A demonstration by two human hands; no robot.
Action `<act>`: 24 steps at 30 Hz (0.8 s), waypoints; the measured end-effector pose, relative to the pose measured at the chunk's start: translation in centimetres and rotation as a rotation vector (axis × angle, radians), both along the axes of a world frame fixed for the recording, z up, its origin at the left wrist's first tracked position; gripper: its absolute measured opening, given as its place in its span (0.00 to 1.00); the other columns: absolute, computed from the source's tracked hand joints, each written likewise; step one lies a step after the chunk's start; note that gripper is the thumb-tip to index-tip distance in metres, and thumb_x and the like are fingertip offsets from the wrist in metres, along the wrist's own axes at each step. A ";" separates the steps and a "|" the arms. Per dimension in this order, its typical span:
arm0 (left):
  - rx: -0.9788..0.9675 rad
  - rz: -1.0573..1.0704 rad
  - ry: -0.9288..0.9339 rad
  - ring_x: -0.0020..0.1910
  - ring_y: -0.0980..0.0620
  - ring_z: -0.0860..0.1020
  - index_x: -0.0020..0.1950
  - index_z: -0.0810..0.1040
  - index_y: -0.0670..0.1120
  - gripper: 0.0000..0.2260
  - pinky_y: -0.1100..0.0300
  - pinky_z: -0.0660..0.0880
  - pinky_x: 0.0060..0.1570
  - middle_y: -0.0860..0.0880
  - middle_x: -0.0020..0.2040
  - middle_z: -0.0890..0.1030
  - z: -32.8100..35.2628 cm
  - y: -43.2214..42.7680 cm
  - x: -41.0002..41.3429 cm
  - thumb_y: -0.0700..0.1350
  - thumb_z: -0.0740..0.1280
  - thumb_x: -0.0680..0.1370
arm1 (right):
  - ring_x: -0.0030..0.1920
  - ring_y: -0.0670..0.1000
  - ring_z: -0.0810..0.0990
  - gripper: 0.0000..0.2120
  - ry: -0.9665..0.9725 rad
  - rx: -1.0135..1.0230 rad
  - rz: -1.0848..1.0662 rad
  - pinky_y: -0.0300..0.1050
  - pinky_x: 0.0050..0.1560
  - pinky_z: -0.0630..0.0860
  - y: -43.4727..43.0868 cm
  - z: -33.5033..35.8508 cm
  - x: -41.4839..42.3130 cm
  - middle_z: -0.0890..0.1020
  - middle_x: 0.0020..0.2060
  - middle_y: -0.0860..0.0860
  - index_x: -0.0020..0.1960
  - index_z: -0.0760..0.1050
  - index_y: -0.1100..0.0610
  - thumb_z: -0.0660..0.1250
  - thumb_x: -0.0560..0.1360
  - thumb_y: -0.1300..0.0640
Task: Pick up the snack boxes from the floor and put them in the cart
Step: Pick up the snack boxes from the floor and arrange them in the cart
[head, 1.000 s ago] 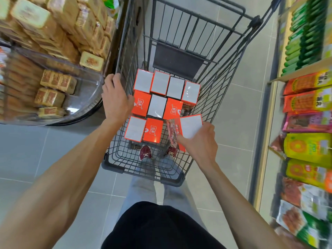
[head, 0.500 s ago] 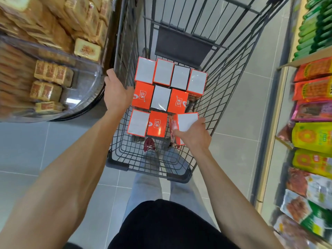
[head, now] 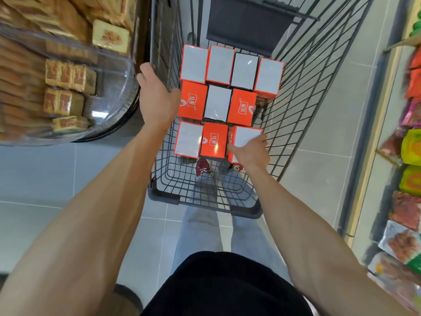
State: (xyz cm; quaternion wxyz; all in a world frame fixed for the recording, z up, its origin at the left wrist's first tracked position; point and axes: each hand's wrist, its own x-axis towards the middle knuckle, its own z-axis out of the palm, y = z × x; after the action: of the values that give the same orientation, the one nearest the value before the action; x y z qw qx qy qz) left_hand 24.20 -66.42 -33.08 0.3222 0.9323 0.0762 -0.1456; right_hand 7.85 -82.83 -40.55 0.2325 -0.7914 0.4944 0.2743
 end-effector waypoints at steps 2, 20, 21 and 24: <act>-0.001 0.001 -0.004 0.45 0.51 0.67 0.67 0.64 0.40 0.23 0.61 0.62 0.41 0.44 0.62 0.70 -0.1 0.1 0.0 0.41 0.65 0.74 | 0.59 0.60 0.79 0.49 -0.009 0.008 -0.022 0.51 0.47 0.75 0.2 -0.8 0.0 0.74 0.62 0.58 0.70 0.59 0.63 0.76 0.65 0.35; 0.008 0.040 -0.044 0.40 0.48 0.69 0.55 0.65 0.42 0.13 0.62 0.60 0.31 0.44 0.53 0.72 -0.5 -0.1 0.2 0.38 0.64 0.73 | 0.61 0.62 0.77 0.36 -0.132 0.147 -0.161 0.52 0.52 0.76 0.1 -4.9 -0.9 0.72 0.65 0.59 0.71 0.61 0.60 0.75 0.72 0.53; 0.004 0.037 -0.043 0.39 0.48 0.69 0.56 0.65 0.41 0.14 0.63 0.60 0.30 0.44 0.53 0.71 -0.5 -0.1 0.3 0.38 0.64 0.73 | 0.60 0.62 0.77 0.33 -0.135 0.152 -0.147 0.52 0.52 0.77 0.1 -5.0 -0.9 0.73 0.64 0.59 0.71 0.61 0.60 0.74 0.72 0.55; 0.002 0.041 -0.044 0.39 0.48 0.69 0.57 0.66 0.40 0.15 0.65 0.60 0.30 0.45 0.53 0.71 -0.5 0.0 0.3 0.38 0.64 0.73 | 0.61 0.62 0.77 0.34 -0.112 0.189 -0.135 0.54 0.56 0.78 0.0 -5.0 -0.4 0.72 0.64 0.60 0.73 0.60 0.59 0.73 0.73 0.57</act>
State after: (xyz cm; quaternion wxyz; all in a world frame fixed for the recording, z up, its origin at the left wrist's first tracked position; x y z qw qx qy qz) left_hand 24.51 -66.45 -33.56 0.3259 0.9338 0.0882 -0.1187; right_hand 7.48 -82.88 -45.55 0.3512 -0.7449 0.5047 0.2590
